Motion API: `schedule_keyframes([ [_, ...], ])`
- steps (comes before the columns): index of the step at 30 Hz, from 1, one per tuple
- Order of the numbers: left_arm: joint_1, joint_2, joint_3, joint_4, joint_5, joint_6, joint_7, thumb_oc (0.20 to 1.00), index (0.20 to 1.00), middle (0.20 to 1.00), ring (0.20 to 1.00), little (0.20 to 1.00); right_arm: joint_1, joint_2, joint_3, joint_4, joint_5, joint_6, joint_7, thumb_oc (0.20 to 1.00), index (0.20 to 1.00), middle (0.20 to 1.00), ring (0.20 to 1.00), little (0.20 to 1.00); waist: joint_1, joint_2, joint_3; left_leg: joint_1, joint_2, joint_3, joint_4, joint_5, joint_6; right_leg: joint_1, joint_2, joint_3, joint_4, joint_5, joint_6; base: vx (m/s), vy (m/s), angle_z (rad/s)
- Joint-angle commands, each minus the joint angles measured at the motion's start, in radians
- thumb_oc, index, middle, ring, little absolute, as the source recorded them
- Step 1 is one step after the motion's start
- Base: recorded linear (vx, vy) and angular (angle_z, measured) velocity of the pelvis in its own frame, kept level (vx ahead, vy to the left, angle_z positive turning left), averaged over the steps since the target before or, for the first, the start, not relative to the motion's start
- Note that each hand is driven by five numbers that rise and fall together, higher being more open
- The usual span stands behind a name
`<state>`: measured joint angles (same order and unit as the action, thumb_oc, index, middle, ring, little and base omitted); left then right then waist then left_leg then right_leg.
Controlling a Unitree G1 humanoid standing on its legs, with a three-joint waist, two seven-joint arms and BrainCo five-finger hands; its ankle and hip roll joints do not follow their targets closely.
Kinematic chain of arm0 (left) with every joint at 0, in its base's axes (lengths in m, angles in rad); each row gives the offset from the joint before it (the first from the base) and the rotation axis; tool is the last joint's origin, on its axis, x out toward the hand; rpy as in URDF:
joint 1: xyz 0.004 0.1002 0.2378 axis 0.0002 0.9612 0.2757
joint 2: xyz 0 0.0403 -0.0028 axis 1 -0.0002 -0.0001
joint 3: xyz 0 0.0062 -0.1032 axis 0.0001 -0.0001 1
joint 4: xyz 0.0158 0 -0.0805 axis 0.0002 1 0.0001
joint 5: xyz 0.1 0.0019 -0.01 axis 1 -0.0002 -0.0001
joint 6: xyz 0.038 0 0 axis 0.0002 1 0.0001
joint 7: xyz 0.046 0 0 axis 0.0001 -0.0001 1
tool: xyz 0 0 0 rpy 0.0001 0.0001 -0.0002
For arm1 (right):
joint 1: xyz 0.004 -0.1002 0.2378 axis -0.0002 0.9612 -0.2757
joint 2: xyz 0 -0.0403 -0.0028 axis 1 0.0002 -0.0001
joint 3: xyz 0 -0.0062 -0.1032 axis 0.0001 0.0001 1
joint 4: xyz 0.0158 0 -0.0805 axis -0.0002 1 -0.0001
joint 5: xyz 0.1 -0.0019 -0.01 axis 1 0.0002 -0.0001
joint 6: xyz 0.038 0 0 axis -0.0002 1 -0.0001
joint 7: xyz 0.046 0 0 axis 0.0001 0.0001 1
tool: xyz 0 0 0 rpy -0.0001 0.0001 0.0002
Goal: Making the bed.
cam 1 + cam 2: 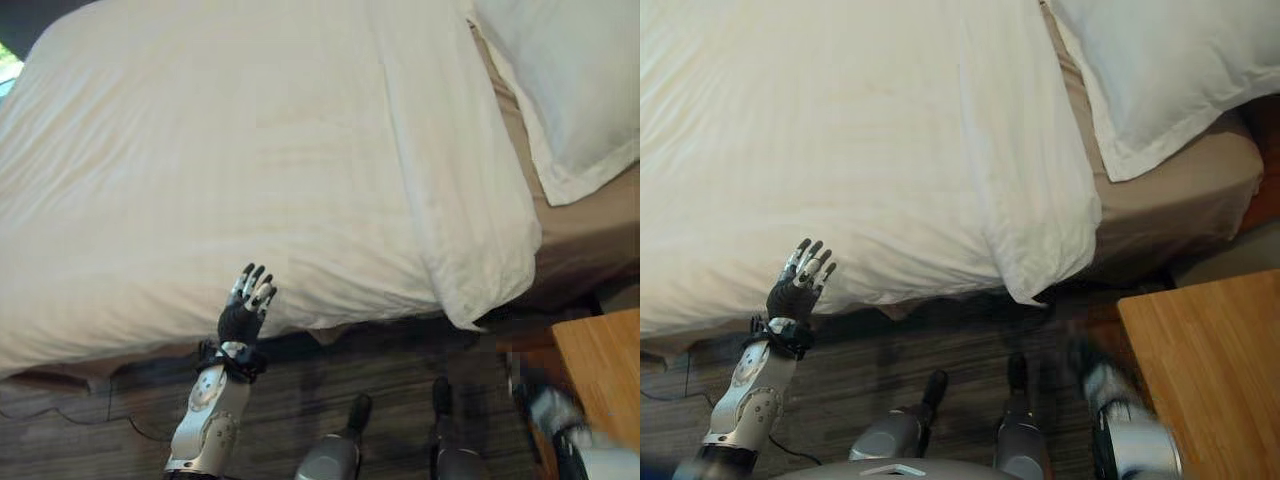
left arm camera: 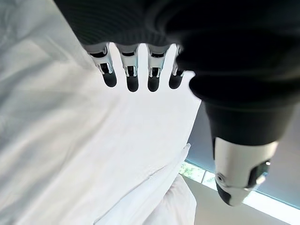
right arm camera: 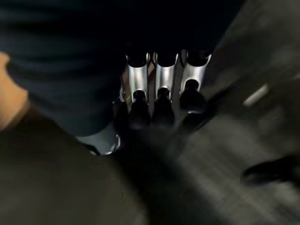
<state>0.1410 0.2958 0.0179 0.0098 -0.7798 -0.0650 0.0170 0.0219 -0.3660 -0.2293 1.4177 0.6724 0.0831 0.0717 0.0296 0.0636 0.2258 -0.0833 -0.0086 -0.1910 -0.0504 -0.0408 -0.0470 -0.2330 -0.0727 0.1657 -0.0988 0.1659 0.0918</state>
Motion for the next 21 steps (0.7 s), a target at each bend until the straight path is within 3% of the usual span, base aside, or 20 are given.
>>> schedule_keyframes([
  [1,-0.043,-0.014,0.03,-0.014,0.022,-0.043,-0.032,1.0,1.0,1.0,1.0,1.0,-0.112,-0.047,-0.003,-0.03,0.004,-0.035,0.007,0.2,0.2,0.2,0.2,0.2,-0.025,0.005,-0.012,-0.033,-0.044,-0.01,-0.037,0.122,0.021,0.1,0.052,-0.014,0.012,-0.059,-0.009,0.04,0.014,-0.52],
  [5,-0.044,-0.008,0.039,0.008,0.046,-0.043,-0.026,1.0,1.0,1.0,1.0,1.0,-0.079,-0.088,-0.013,-0.208,-0.014,-0.082,-0.019,0.2,0.2,0.2,0.2,0.2,-0.053,-0.012,-0.035,-0.014,-0.037,0.009,-0.037,0.112,0.02,0.113,0.052,0.003,0.012,-0.058,-0.007,0.02,0.015,-0.26],
  [6,-0.045,-0.004,0.035,0.038,0.094,-0.029,-0.019,1.0,1.0,1.0,1.0,1.0,-0.04,-0.119,-0.048,-0.503,-0.047,-0.131,-0.071,0.225,0.225,0.225,0.225,0.225,-0.076,-0.017,-0.05,0.008,-0.032,0.022,-0.037,0.099,0.021,0.13,0.054,0.014,0.014,-0.063,-0.004,0.02,0.02,-0.14],
  [7,-0.045,0.0,0.03,0.051,0.109,-0.019,-0.024,1.0,1.0,1.0,1.0,1.0,-0.026,-0.115,-0.054,-0.57,-0.064,-0.143,-0.092,0.677,0.677,0.677,0.677,0.677,-0.08,-0.019,-0.062,0.011,-0.032,0.023,-0.037,0.101,0.02,0.134,0.052,0.015,0.013,-0.059,-0.003,0.02,0.027,-0.08],
  [8,-0.045,0.013,0.008,0.084,0.141,-0.003,-0.039,1.0,1.0,1.0,1.0,1.0,-0.023,-0.12,-0.067,-0.699,-0.084,-0.155,-0.108,1.0,1.0,1.0,1.0,1.0,-0.09,-0.019,-0.073,0.021,-0.03,0.028,-0.037,0.098,0.02,0.142,0.053,0.016,0.015,-0.059,-0.003,0.01,0.011,-0.11],
  [10,-0.045,0.013,0.007,0.084,0.141,-0.003,-0.039,1.0,1.0,1.0,1.0,1.0,-0.022,-0.12,-0.068,-0.7,-0.084,-0.154,-0.109,1.0,1.0,1.0,1.0,1.0,-0.089,-0.019,-0.074,0.02,-0.03,0.028,-0.037,0.099,0.02,0.141,0.053,0.016,0.015,-0.059,-0.003,0.02,0.014,-0.06],
  [11,-0.028,0.057,-0.017,0.113,0.251,0.032,-0.079,1.0,1.0,1.0,1.0,1.0,-0.002,-0.118,-0.088,-0.934,-0.171,-0.173,-0.12,1.0,1.0,1.0,1.0,1.0,-0.105,-0.013,-0.112,0.048,-0.026,0.041,-0.037,0.087,0.022,0.162,0.053,0.014,0.021,-0.064,-0.002,0.04,0.021,0.2],
  [15,0.009,0.004,-0.051,0.154,0.277,0.067,-0.117,1.0,1.0,1.0,1.0,1.0,0.077,-0.059,-0.064,-1.221,-0.352,-0.17,-0.085,1.0,1.0,1.0,1.0,1.0,-0.116,-0.009,-0.162,0.104,-0.026,0.048,-0.037,0.074,0.03,0.206,0.058,0.021,0.059,-0.092,-0.009,0.01,0.015,0.02],
  [21,0.065,-0.053,-0.149,0.147,0.295,0.083,-0.143,1.0,1.0,1.0,1.0,1.0,0.133,0.012,0.092,-1.267,-0.377,-0.153,-0.03,1.0,1.0,1.0,1.0,1.0,-0.111,-0.011,-0.196,0.149,-0.032,0.048,-0.037,0.069,0.045,0.249,0.061,0.015,0.068,-0.106,-0.015,0.0,-0.001,-0.02],
])
